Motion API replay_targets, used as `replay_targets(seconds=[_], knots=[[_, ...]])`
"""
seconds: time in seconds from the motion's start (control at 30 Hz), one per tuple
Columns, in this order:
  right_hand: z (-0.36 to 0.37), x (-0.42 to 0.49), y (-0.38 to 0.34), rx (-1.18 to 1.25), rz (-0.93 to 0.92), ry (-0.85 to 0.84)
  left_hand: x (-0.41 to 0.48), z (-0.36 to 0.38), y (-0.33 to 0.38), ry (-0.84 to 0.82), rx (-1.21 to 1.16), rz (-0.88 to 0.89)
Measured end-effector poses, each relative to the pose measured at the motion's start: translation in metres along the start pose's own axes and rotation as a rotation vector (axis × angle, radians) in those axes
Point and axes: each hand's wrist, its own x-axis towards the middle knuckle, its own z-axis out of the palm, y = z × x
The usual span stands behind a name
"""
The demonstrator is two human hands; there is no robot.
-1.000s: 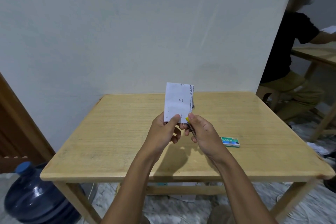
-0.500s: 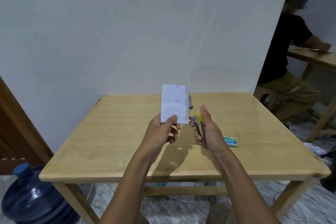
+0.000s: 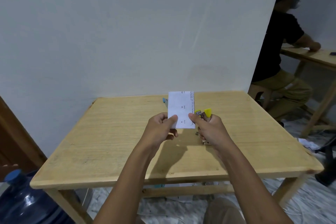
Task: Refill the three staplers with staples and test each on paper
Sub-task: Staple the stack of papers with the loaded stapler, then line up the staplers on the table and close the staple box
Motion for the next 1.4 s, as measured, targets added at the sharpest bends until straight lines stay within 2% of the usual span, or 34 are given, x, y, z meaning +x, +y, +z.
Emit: replay_targets(seconds=[0.23,0.43,0.53,0.63,0.83,0.97,1.1,1.2,1.3,1.4], knots=[[-0.029,0.019,0.003,-0.015,0.03,0.184,0.066,0.049,-0.013,0.093,0.07,-0.065],[-0.068,0.053,-0.004,-0.064,0.003,0.188,0.14,0.093,-0.032,0.171,0.198,-0.173],[-0.083,0.069,-0.003,-0.053,-0.014,0.173,0.173,0.109,-0.041,0.228,0.361,-0.173],[-0.09,0.083,-0.001,-0.052,-0.006,0.183,0.191,0.123,-0.042,0.201,0.528,-0.105],[-0.097,0.104,0.005,-0.036,0.026,0.163,0.199,0.14,-0.05,0.125,1.158,0.056],[-0.094,0.106,0.009,-0.017,0.041,0.157,0.201,0.146,-0.053,0.139,1.295,0.099],[-0.092,0.103,0.011,-0.034,0.048,0.12,0.197,0.139,-0.048,0.086,1.173,0.069],[-0.09,0.099,0.014,-0.045,0.056,0.094,0.176,0.112,-0.041,0.062,1.078,0.191],[-0.08,0.092,0.018,-0.031,0.092,0.081,0.146,0.063,-0.039,0.2,1.13,0.273],[-0.062,0.079,0.021,-0.079,0.148,0.022,0.114,0.009,-0.041,0.301,1.314,0.101]])
